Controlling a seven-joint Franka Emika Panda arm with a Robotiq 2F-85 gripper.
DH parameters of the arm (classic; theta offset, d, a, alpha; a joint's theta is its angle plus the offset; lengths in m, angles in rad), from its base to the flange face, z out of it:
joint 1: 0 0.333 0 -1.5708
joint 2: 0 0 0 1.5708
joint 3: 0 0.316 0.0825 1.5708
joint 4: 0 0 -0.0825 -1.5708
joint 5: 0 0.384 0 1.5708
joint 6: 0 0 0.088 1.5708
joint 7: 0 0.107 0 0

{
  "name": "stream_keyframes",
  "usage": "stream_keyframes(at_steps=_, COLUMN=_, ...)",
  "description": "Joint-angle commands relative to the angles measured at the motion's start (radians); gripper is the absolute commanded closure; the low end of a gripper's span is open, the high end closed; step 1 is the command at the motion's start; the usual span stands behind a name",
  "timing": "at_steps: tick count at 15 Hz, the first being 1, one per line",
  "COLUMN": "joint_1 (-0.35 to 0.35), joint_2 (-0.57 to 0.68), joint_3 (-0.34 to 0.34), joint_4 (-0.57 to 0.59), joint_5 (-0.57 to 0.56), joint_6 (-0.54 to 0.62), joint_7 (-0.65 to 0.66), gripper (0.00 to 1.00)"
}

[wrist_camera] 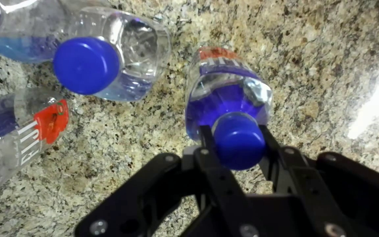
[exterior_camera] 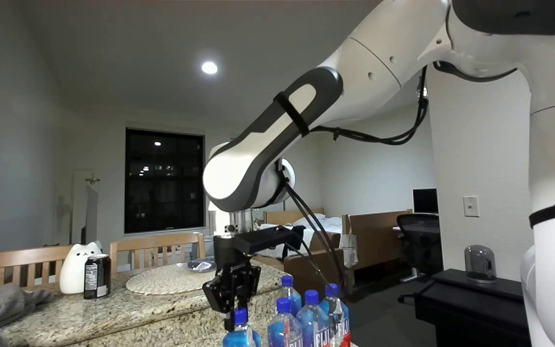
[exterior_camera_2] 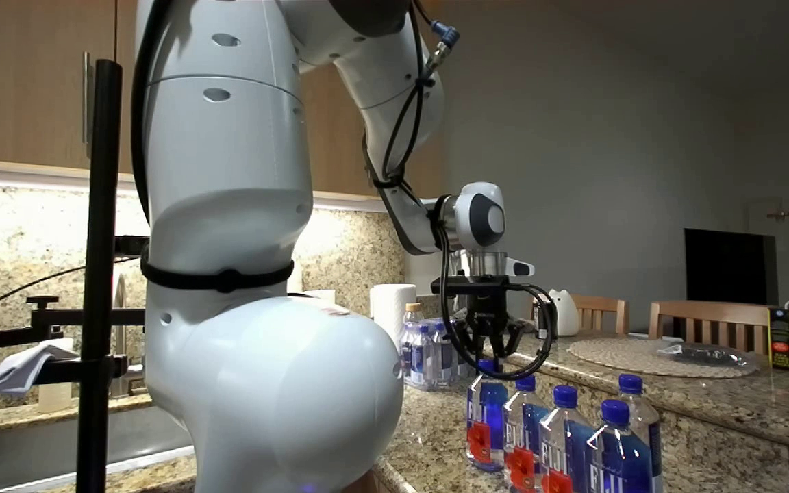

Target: Line up the empty water bottles

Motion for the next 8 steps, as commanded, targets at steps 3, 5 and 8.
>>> stream_keyframes(at_steps=3, joint_1=-0.025, joint_2=-0.049, joint_3=0.006, joint_4=-0.046, joint_5=-0.003, joint_6=0.009, joint_7=0.034, gripper=0.90)
stream_keyframes(at_steps=5, joint_1=-0.033, joint_2=-0.062, joint_3=0.005, joint_4=-0.053, joint_5=-0.007, joint_6=0.014, joint_7=0.058, gripper=0.90)
stream_keyframes(at_steps=8, joint_1=-0.043, joint_2=-0.081, joint_3=0.004, joint_4=-0.067, joint_5=-0.011, joint_6=0.025, joint_7=0.077, gripper=0.90)
